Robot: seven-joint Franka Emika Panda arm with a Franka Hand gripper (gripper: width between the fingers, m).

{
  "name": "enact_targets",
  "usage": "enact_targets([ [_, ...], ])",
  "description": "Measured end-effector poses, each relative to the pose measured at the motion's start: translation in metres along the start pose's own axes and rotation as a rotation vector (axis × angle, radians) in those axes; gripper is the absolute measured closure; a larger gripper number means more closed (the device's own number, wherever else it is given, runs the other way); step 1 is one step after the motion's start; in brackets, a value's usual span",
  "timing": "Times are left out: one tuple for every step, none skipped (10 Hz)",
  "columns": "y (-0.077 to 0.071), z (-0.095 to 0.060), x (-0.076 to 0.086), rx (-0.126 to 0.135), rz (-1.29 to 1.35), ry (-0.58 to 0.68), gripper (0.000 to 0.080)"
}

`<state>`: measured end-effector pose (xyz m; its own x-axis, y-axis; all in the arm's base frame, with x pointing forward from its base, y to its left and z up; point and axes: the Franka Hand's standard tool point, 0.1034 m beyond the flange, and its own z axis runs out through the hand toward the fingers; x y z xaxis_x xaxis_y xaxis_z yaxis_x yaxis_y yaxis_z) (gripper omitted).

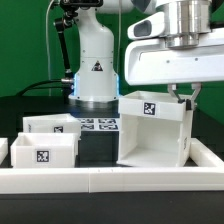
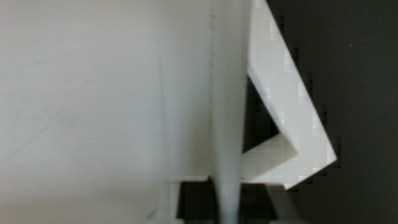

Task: Assemble drawer

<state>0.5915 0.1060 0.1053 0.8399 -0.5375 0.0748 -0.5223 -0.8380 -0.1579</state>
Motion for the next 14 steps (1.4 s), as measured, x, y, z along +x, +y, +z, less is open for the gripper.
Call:
enact_targets([
  [-0.001, 0.0, -0.001, 0.001, 0.034, -0.001, 0.0757],
  [0.002, 0.0, 0.002, -0.001, 0.093, 0.001, 0.0757],
  [0.004, 0.0, 0.003, -0.003, 0.135, 0.003, 0.0757],
  [0.004, 0.0, 0.004, -0.003, 0.169, 0.003, 0.0755],
  [0.008, 0.0, 0.007, -0.004, 0.245, 0.005, 0.0755],
  [0.012, 0.0, 0.009, -0.001, 0.34, -0.004, 0.0755],
  [0.015, -0.001, 0.014, 0.015, 0.456, -0.013, 0.0755],
  [0.017, -0.001, 0.021, 0.026, 0.539, -0.023, 0.0755],
  [0.017, -0.001, 0.025, 0.026, 0.584, -0.031, 0.0755],
  [0.016, -0.001, 0.026, 0.033, 0.677, -0.038, 0.0755],
  [0.015, 0.0, 0.027, 0.036, 0.755, -0.044, 0.0755],
  [0.013, 0.001, 0.031, 0.039, 0.814, -0.042, 0.0755],
  [0.012, 0.001, 0.035, 0.041, 0.869, -0.039, 0.0755],
  [0.009, 0.002, 0.04, 0.046, 0.865, -0.034, 0.0755],
])
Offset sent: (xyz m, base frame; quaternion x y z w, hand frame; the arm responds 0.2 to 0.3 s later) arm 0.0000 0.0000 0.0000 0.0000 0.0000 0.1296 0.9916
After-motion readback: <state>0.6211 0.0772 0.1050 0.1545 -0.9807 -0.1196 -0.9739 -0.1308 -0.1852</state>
